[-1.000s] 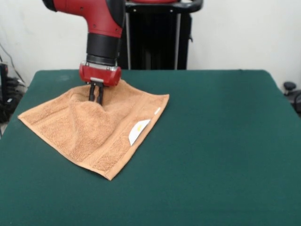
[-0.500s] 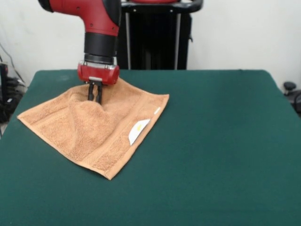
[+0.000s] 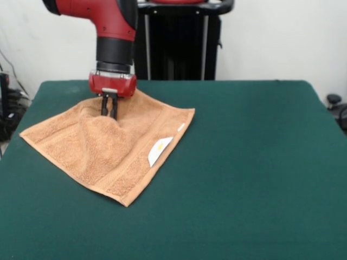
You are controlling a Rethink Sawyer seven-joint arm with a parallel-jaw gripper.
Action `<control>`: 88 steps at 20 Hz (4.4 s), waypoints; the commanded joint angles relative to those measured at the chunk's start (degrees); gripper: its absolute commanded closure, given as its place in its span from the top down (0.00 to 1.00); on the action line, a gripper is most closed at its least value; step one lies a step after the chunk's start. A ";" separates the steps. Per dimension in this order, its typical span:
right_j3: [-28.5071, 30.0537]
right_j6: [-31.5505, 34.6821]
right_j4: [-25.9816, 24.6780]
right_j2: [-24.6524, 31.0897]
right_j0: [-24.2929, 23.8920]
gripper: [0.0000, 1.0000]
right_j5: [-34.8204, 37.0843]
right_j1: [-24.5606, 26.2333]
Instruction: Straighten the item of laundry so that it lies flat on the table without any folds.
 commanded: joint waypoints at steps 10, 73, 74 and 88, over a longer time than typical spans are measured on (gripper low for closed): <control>0.63 1.12 -3.22 -3.15 -0.89 0.00 12.23 18.99; 14.02 7.21 14.48 11.64 -0.36 0.00 22.82 7.01; 13.84 7.30 15.00 11.91 -0.30 0.00 22.93 6.93; 13.27 11.54 24.82 15.93 3.34 0.00 19.91 6.44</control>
